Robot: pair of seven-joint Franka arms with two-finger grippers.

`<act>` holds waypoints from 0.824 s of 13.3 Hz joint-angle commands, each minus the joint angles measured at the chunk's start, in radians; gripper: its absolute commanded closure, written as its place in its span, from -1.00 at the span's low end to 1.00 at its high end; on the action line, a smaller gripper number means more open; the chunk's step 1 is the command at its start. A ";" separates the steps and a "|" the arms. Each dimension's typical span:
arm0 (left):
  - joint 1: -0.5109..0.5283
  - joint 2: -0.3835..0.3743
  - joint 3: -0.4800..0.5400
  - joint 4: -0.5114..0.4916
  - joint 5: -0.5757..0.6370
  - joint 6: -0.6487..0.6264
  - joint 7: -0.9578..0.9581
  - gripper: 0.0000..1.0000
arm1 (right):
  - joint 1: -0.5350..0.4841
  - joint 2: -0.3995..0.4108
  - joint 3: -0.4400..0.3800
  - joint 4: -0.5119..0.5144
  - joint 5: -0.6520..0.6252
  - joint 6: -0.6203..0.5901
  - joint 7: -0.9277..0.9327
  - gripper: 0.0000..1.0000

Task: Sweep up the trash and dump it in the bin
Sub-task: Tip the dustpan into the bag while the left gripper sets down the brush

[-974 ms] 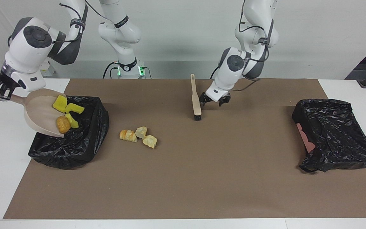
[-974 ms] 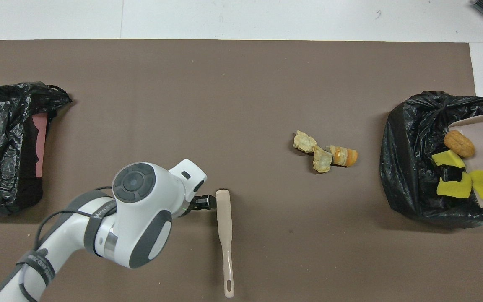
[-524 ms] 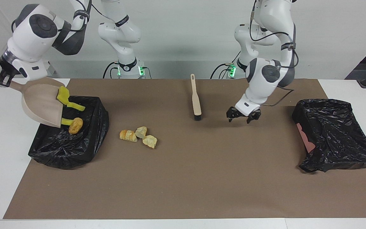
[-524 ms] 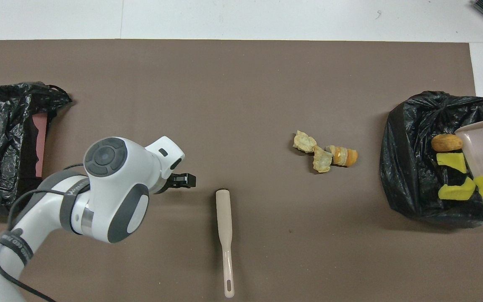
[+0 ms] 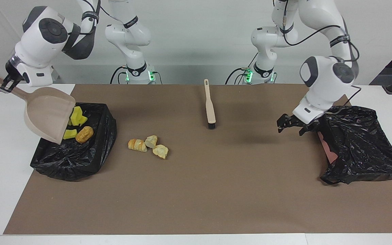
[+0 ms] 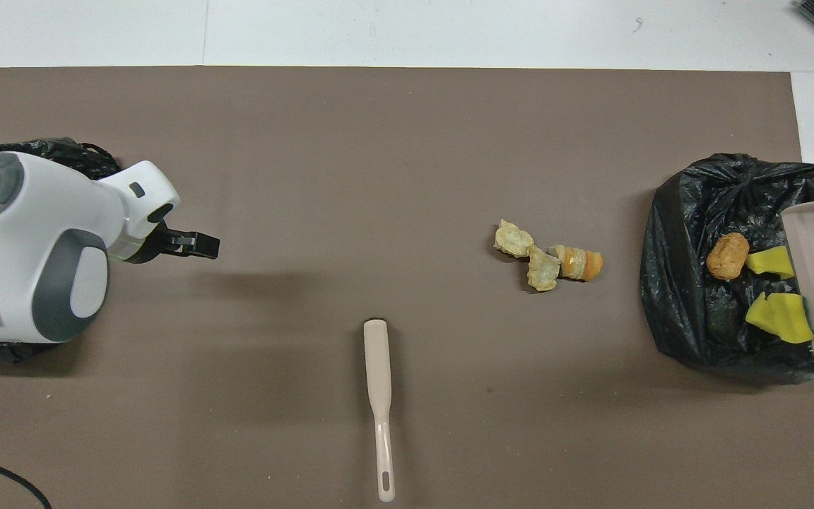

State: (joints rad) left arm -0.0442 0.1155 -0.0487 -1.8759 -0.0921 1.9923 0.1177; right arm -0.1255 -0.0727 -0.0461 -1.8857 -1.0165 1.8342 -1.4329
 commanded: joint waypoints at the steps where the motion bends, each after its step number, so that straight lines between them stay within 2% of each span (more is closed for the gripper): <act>1: 0.014 -0.025 -0.010 0.079 0.045 -0.095 -0.003 -1.00 | 0.056 -0.016 0.006 0.008 -0.097 -0.091 0.080 1.00; 4: 0.020 -0.059 -0.005 0.164 0.090 -0.211 0.002 -1.00 | 0.101 -0.044 0.018 0.035 -0.091 -0.153 0.116 1.00; 7: 0.018 -0.068 -0.006 0.289 0.097 -0.369 -0.003 -1.00 | 0.115 -0.042 0.115 0.085 -0.038 -0.289 0.191 1.00; 9: 0.018 -0.068 -0.005 0.336 0.097 -0.449 -0.001 -1.00 | 0.113 -0.042 0.149 0.085 0.048 -0.308 0.279 1.00; 11: 0.020 -0.077 -0.003 0.333 0.092 -0.457 -0.003 -1.00 | 0.113 -0.042 0.156 0.085 0.161 -0.299 0.372 1.00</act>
State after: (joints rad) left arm -0.0328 0.0309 -0.0476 -1.5620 -0.0162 1.5628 0.1171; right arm -0.0035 -0.1151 0.1091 -1.8081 -0.9301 1.5330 -1.1280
